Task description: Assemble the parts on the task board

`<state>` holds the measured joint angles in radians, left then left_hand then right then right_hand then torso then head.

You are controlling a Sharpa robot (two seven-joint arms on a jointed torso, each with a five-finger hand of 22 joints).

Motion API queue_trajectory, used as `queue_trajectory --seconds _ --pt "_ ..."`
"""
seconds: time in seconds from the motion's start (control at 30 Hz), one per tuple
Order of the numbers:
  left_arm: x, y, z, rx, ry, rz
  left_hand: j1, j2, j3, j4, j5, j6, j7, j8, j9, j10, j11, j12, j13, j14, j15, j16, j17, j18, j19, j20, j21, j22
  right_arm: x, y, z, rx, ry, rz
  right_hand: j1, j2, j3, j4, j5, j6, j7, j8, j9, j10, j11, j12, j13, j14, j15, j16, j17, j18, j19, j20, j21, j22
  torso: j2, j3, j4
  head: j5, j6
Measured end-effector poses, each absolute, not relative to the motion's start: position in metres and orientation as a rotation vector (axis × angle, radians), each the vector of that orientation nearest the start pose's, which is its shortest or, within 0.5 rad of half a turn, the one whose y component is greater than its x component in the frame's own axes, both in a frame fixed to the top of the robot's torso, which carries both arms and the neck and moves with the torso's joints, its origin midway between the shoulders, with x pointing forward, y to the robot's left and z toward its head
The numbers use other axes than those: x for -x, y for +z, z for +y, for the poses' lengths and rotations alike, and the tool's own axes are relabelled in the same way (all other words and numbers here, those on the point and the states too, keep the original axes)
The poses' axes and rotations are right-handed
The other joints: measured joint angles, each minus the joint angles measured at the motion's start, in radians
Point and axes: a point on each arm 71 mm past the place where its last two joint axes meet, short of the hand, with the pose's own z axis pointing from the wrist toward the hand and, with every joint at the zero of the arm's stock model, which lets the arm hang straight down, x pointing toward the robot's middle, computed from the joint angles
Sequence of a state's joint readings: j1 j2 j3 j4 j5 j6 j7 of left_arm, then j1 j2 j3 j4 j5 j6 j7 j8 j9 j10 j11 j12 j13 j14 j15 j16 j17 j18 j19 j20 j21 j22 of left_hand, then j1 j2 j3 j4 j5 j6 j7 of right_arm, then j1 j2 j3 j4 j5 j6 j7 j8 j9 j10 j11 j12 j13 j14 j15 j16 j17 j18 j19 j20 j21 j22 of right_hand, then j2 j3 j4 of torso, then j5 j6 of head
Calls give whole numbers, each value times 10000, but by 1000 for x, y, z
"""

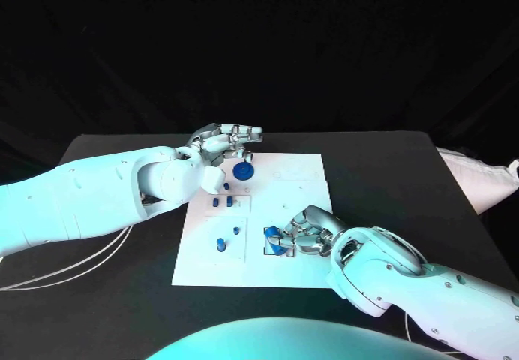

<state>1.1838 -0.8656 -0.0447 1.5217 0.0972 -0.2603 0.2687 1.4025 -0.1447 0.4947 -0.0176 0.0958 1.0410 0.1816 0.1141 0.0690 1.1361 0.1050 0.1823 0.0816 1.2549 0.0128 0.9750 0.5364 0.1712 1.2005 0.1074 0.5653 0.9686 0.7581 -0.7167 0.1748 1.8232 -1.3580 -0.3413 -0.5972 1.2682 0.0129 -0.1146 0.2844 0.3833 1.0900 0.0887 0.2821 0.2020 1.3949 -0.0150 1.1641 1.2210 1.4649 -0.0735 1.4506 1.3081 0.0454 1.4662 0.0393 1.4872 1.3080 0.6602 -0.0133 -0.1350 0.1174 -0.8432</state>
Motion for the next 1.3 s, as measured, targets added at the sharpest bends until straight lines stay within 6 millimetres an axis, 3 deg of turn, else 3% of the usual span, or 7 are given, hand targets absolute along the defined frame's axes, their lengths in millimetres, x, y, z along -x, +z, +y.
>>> queue_trajectory --seconds 0.13,0.3,0.47,0.67,1.03,1.13,1.3 --pt "-485 -198 219 13159 -15168 15303 0 0 0 0 0 0 0 0 0 0 0 0 0 0 0 0 0 0 0 0 0 0 -363 -269 -91 -3302 7659 20592 0 0 -16 15 -2 6 -7 1 569 0 0 5 16 -2 -1 0 -1 0 0 0 -38 0 0 2 2 19 -1" --pt "-485 -198 219 13159 -15169 15306 0 0 1 0 0 0 0 0 0 0 0 0 0 0 0 0 0 0 0 0 0 1 -366 -269 -90 -3138 7552 20480 -132 26 -124 39 -159 100 -98 6 713 37 -37 5 73 -2 -2 0 -1 0 0 1 -38 -1 2 2 6 35 -1" --pt "-485 -198 219 13155 -15165 15289 0 0 -27 -29 0 -1 -1 0 0 -36 36 0 -1 0 0 0 1 -1 0 0 0 -10 -367 -270 -90 -2945 7396 20427 -749 -76 -561 53 -1105 429 -381 120 851 123 -128 4 69 32 -39 -39 -2 0 0 -71 -38 -2 6 5 0 57 -8" --pt "-485 -198 220 13156 -15156 15273 0 0 -27 -29 0 -1 -1 0 0 -36 36 0 -1 0 0 0 1 -1 0 0 0 -9 -367 -269 -90 -2631 7266 20270 -1418 -158 -1033 67 -2045 437 -358 114 984 174 -117 35 134 32 -39 -39 -3 -1 0 -70 -62 -2 7 12 -11 70 -19" --pt "-485 -198 221 13161 -15140 15261 0 0 -27 -29 0 -1 -2 0 0 -71 1 0 -1 1 1 0 -12 -1 0 0 -41 -9 -363 -263 -90 -2041 7167 19933 -1414 -154 -1060 39 -1817 436 -359 115 1073 194 -125 5 203 33 -38 -39 -4 0 0 -70 -81 -3 9 17 -18 58 -41" --pt "-485 -198 221 13162 -15137 15259 0 0 -26 -29 0 -1 -2 0 0 -71 1 0 -1 0 1 0 -12 -1 0 0 -41 -9 -363 -263 -90 -1933 7138 19898 -1269 -9 -1075 24 -1661 435 -359 115 1118 194 -125 5 245 -2 -72 -39 -4 0 0 -69 -81 -4 12 17 -18 58 -48" --pt "-485 -198 221 13164 -15131 15255 0 0 -26 -29 0 -1 -2 0 0 -71 1 0 -1 1 1 0 -12 0 0 0 -41 -8 -360 -261 -89 -1726 7168 19877 -568 -47 -976 -358 -1604 435 -359 115 1219 220 -96 71 331 -2 -72 -39 -5 0 -1 -69 -81 -4 14 17 -18 63 -68"
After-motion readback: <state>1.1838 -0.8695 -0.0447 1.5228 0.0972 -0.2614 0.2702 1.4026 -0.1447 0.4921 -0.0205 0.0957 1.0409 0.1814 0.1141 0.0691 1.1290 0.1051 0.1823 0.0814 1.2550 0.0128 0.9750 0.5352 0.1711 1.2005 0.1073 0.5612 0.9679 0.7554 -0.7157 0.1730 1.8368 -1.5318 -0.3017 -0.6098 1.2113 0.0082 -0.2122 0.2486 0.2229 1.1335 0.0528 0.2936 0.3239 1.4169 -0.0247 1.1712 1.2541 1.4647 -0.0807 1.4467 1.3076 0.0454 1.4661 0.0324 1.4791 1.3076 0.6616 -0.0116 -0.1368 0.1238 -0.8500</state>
